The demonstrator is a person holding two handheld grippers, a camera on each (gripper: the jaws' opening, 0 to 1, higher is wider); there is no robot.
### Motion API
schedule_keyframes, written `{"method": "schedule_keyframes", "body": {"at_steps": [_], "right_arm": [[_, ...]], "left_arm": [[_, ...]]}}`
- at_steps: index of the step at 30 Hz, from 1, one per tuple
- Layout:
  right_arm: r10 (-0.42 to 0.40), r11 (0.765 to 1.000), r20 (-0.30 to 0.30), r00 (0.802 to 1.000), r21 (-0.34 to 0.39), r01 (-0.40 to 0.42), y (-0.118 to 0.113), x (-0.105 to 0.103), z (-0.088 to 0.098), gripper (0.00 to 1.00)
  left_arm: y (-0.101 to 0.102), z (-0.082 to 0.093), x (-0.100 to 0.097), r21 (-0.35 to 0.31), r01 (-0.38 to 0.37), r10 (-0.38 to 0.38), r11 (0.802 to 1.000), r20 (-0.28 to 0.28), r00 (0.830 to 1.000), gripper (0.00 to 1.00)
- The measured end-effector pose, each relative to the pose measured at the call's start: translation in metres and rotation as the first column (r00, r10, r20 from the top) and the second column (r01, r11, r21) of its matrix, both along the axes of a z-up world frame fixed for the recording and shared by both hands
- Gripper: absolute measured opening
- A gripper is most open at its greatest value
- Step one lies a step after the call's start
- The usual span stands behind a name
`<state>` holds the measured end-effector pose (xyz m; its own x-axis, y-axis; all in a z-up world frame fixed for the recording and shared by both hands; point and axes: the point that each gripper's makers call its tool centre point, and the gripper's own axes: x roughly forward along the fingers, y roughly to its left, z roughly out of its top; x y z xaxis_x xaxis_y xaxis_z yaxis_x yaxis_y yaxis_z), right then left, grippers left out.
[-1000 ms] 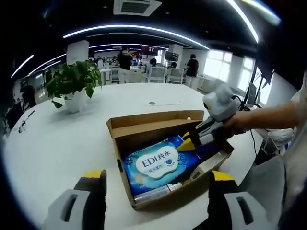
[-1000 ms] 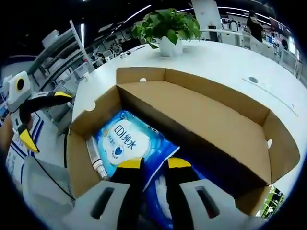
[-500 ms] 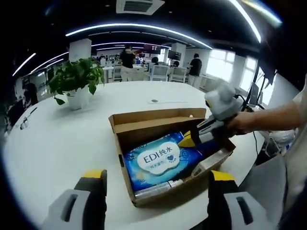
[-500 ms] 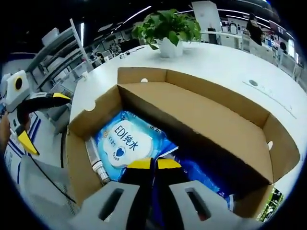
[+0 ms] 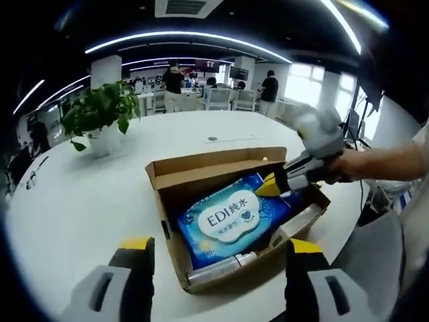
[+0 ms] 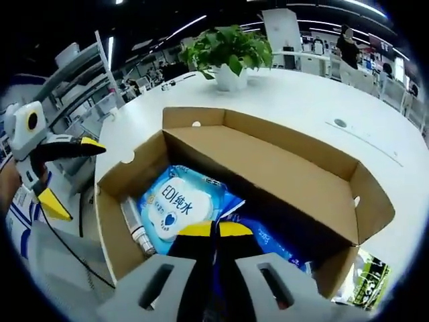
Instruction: Operate the shoe box by opening the lid, removing the specified soft item, and placing it in the target area until the item is outside and the box remains undamaged.
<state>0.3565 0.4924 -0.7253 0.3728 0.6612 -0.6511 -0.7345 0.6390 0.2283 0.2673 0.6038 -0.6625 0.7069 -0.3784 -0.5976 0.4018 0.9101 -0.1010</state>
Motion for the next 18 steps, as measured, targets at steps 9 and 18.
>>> {"method": "schedule_keyframes", "body": {"at_steps": [9,18], "right_arm": [[-0.065,0.998,-0.002,0.998,0.021,0.065,-0.024,0.004,0.007,0.0],[-0.102,0.994,-0.018,0.995,0.036,0.103,-0.043,0.0,0.011,0.0]], "left_arm": [[-0.01,-0.006,0.015,0.017,0.034,-0.034,0.999,-0.033,0.999,0.65],[-0.02,-0.026,0.038,0.029,0.093,-0.09,0.995,-0.11,0.99,0.55]]}}
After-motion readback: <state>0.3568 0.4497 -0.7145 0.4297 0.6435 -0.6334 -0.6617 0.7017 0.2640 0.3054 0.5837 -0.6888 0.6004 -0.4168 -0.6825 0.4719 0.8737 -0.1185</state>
